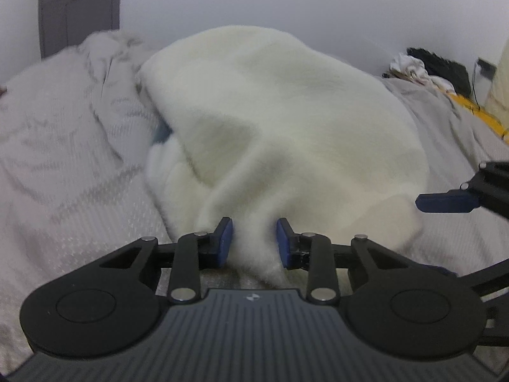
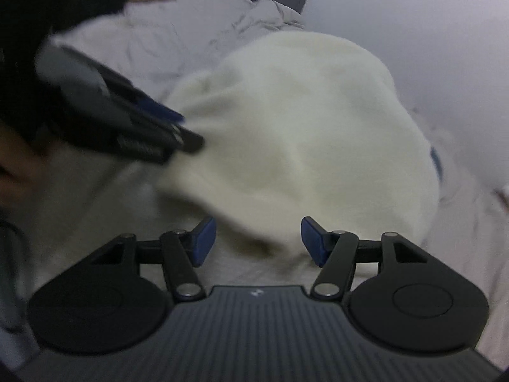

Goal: Fold large clothes

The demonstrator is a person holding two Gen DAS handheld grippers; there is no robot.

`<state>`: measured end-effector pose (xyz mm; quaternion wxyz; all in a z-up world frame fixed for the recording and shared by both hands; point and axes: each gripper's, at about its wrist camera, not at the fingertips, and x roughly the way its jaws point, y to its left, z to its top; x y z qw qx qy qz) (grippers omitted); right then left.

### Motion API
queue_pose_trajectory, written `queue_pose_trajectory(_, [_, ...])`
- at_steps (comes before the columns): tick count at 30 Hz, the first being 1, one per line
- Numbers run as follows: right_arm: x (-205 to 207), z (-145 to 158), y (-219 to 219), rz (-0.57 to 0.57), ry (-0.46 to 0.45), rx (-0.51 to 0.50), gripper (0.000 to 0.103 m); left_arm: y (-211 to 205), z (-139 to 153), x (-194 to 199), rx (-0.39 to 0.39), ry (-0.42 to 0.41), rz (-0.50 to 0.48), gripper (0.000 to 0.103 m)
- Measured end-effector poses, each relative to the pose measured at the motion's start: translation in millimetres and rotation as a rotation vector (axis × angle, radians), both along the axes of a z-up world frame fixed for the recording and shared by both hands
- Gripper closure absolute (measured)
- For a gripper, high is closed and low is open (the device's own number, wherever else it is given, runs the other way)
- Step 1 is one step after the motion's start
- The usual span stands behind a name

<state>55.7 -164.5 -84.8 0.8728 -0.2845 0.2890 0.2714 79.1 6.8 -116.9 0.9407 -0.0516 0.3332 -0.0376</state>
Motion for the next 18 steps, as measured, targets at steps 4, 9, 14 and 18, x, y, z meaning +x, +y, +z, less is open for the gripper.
queue_pose_trajectory(4, [15,-14,7,-0.046,-0.009,-0.042,0.043,5,-1,4,-0.028,0.010,0.010,0.068])
queue_pose_trajectory(9, [41,-11,-2,-0.160,0.003,0.074,0.085,9,3,2,-0.074,-0.010,0.011,0.068])
queue_pose_trajectory(14, [50,24,-45,-0.253,0.065,0.439,0.093,11,29,-22,-0.139,-0.156,-0.012,0.068])
queue_pose_trajectory(18, [51,39,-67,-0.288,0.108,0.606,0.093,-7,43,-46,-0.122,-0.264,-0.126,0.066])
